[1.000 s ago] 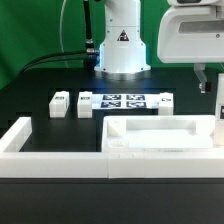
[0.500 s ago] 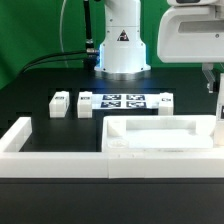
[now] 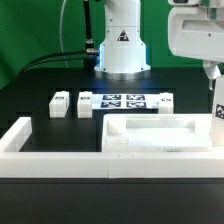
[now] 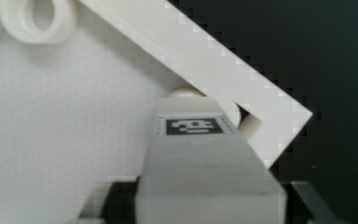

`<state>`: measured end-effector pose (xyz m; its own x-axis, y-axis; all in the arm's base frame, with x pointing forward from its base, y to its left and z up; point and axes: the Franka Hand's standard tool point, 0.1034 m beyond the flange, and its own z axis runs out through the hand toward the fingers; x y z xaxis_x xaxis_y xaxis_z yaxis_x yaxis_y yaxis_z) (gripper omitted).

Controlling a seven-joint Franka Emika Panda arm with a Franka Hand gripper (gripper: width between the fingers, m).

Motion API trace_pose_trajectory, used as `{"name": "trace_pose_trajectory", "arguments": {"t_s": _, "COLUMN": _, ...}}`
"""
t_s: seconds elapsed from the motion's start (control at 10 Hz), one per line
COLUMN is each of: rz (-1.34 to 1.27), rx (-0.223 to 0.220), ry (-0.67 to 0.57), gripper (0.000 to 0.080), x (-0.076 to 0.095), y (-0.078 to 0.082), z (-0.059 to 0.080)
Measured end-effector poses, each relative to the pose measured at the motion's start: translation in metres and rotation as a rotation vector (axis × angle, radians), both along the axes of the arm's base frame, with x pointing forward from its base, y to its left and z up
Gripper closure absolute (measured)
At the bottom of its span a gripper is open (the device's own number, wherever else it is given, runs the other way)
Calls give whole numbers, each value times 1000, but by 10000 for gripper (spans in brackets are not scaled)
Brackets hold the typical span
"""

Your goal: Assemble desk

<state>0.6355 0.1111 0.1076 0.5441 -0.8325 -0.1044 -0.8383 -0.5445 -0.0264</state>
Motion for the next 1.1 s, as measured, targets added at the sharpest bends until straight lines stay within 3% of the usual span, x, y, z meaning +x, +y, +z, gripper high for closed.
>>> {"name": "trace_pose_trajectory", "arguments": {"t_s": 0.5, "rz": -400, "rx": 1, "ry": 17, "gripper": 511, "x": 2, "y": 0, "z": 0}}
{"name": "trace_pose_trajectory", "arguments": {"t_s": 0.8, "rz": -776, "rx": 38, "ry": 6, "gripper": 511, "x": 0, "y": 4, "z": 0}}
{"name": "trace_pose_trajectory", "arguments": {"t_s": 1.1, "rz": -948, "rx": 75, "ry": 16, "gripper": 511, "x": 2, "y": 4, "z": 0}}
